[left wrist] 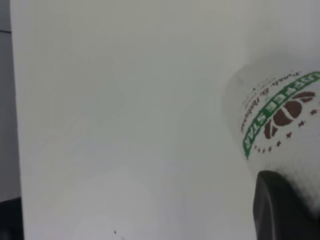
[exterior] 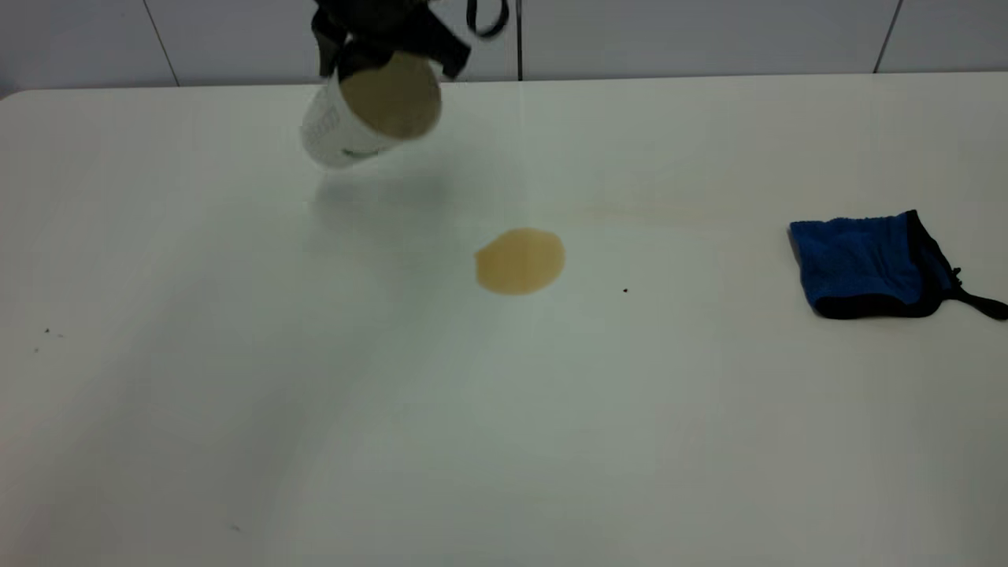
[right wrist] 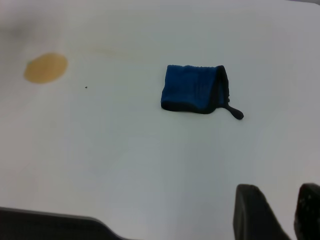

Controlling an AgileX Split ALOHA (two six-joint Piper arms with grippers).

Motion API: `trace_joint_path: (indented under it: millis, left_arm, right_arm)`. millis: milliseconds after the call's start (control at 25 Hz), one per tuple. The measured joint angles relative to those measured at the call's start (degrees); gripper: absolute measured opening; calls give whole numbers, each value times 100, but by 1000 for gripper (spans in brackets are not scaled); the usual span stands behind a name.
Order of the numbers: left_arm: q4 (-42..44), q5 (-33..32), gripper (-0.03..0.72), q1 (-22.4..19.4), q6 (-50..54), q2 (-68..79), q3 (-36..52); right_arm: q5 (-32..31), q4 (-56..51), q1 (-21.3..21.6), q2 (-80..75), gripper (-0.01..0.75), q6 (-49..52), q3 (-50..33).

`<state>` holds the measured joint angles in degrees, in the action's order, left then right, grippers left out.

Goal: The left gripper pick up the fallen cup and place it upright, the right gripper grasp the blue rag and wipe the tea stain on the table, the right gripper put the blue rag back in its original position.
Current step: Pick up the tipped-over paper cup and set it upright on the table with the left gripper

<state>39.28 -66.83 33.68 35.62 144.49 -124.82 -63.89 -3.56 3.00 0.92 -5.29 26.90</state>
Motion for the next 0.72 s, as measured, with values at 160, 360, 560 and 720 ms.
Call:
trace_joint_path:
  millis: [160,360,560,720]
  left_arm:
    - [-1379,0,10,-628,-1015,-588,-273]
    - [-3192,0,10,-1588,-2296,-709,-286]
    - [-4651,30,10,-2268,-3247,-538,-286]
    - [-5057,129,19,-2491,-3428,-278,-245]
  right_arm:
    - [0,0,0,0,243,0,0]
    - [0,0,0,0,243,0,0]
    - [0,0,0,0,243,0,0]
    - [0,0,0,0,243,0,0]
